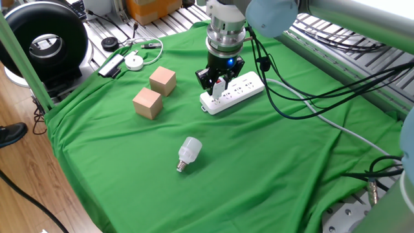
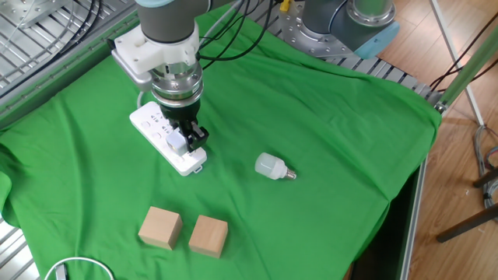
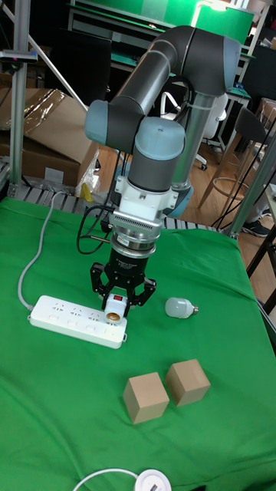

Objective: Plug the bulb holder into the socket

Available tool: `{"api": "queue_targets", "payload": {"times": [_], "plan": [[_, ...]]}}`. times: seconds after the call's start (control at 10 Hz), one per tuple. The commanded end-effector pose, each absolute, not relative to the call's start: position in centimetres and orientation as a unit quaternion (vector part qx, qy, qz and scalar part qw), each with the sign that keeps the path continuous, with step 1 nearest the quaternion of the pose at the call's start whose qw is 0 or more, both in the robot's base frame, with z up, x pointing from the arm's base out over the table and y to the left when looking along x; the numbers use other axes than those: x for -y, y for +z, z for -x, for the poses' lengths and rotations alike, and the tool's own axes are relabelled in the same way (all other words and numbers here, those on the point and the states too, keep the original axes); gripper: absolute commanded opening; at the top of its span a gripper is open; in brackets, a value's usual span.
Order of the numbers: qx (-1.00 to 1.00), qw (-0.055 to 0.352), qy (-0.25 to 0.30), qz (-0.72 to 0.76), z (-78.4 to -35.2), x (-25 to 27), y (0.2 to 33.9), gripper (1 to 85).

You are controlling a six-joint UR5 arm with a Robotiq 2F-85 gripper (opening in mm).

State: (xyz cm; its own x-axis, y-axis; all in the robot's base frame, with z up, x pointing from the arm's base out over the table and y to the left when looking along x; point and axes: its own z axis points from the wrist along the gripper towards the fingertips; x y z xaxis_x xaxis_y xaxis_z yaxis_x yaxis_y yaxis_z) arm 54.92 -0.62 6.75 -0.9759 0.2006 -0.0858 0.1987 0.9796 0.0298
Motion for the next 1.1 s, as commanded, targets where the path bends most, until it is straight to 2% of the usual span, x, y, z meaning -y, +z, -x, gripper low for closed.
{"api": "queue_targets", "payload": {"times": [0.0, 1.0], "plan": [[-0.994, 0.051, 0.016, -0.098, -55.09, 0.27, 7.28, 1.0], [-0.994, 0.049, 0.014, -0.099, -55.36, 0.27, 6.71, 1.0]]}}
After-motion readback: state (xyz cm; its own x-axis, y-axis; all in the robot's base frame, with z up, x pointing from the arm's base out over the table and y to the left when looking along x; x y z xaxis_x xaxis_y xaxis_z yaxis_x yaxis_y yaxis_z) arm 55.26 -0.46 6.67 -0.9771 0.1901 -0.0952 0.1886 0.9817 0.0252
